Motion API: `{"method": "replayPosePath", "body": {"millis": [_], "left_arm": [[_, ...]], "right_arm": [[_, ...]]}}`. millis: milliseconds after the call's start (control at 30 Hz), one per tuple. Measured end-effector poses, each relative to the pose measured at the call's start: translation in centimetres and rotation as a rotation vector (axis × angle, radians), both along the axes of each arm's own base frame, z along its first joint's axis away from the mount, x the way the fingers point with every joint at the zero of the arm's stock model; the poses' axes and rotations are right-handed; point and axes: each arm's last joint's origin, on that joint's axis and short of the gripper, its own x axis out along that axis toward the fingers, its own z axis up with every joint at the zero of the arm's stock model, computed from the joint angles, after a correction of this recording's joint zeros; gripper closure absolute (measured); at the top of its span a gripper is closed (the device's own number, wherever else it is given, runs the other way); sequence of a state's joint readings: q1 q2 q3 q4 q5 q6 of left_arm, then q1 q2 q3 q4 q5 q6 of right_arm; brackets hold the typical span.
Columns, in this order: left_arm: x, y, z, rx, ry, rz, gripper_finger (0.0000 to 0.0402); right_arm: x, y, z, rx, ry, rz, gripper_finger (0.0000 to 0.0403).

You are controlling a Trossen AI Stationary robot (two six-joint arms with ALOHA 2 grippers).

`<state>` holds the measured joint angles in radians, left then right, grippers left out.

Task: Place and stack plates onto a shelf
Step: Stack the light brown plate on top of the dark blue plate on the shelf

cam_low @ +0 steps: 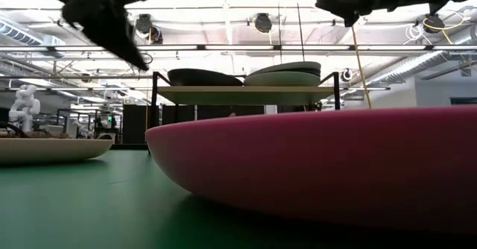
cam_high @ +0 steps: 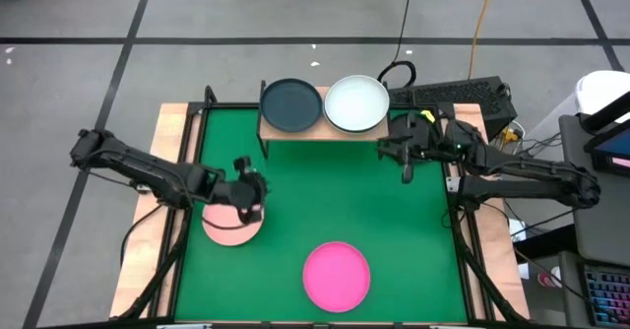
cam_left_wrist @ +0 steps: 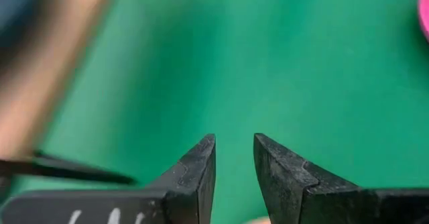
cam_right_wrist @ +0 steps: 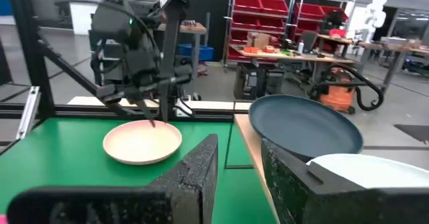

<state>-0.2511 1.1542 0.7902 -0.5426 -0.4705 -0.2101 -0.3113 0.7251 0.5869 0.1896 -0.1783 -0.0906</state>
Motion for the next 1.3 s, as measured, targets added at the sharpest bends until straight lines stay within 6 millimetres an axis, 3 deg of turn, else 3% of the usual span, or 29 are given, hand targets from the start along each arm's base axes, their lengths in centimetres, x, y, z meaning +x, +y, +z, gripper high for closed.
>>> {"method": "replayPosePath", "body": {"millis": [300, 600, 1100, 1300], "left_arm": [[-0.3, -5.0, -4.1, -0.295, 0.199, 0.092, 0.0293], [-2.1, -9.2, -6.2, -0.501, 0.346, 0.222, 0.0293], [-2.8, -10.1, -9.0, -0.369, 0.563, 0.32, 0.0294], [-2.6, -10.2, -9.2, -0.37, 0.613, 0.248, 0.0356]], "right_arm": [[0.1, 0.9, -0.9, -0.005, -0.016, 0.052, 0.0303], [0.1, 1.1, -0.6, -0.024, -0.047, 0.062, 0.0303], [0.1, 1.0, -0.6, -0.029, -0.044, 0.014, 0.0303], [0.1, 1.0, -0.7, 0.013, -0.037, 0.017, 0.0303]]}}
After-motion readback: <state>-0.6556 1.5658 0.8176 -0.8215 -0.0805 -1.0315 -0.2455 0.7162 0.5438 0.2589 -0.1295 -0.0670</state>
